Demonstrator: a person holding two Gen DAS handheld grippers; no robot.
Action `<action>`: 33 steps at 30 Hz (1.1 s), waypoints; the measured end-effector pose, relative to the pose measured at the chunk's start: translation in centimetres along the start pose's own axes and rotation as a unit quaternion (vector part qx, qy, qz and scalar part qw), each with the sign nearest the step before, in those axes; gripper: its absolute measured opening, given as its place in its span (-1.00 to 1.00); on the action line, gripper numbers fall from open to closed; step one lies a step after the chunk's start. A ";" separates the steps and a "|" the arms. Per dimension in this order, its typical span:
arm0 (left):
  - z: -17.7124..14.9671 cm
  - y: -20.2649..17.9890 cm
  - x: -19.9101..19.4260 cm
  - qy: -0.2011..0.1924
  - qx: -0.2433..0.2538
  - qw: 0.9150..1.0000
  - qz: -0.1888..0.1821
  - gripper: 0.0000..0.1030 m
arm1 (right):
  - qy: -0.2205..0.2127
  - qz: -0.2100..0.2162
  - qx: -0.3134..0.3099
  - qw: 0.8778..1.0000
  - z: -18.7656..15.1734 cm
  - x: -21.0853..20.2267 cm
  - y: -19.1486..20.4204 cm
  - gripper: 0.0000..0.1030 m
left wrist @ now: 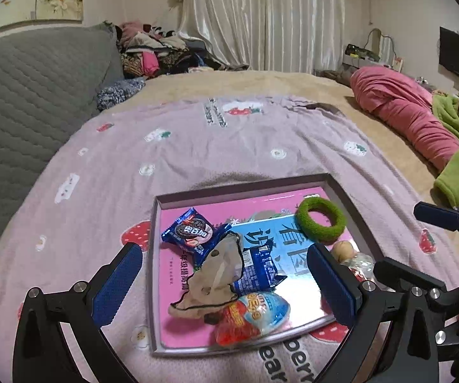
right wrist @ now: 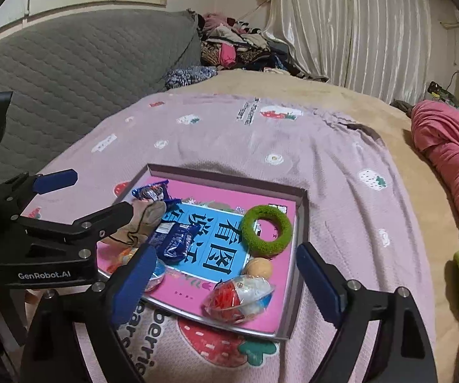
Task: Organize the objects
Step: 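Withdraw both open tools away from the tray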
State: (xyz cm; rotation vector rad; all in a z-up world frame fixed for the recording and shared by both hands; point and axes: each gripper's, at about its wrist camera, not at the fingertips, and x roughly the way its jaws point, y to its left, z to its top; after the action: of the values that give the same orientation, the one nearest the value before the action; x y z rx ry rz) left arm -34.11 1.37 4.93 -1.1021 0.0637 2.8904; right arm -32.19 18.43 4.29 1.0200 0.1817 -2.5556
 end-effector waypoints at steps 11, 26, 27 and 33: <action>-0.2 0.1 -5.9 -0.018 -0.001 1.000 0.007 1.00 | -0.020 -0.010 -0.003 1.000 0.2 -5.1 0.6 0.84; -2.6 -0.1 -12.9 -0.036 -0.011 0.999 0.010 1.00 | -0.039 -0.014 0.002 0.999 -1.3 -10.7 2.2 0.99; -2.8 -0.2 -13.3 -0.035 -0.011 0.999 0.011 1.00 | -0.038 -0.017 0.002 0.999 -1.5 -10.9 2.3 0.99; -5.2 -0.7 -14.7 -0.027 -0.011 1.000 0.003 1.00 | -0.042 -0.025 0.007 0.999 -3.3 -12.1 2.5 0.99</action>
State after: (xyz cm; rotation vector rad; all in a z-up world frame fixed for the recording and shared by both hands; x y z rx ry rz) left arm -19.68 1.35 10.84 -1.0275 0.0336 2.9319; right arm -21.08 20.58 10.22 0.9225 0.1671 -2.6421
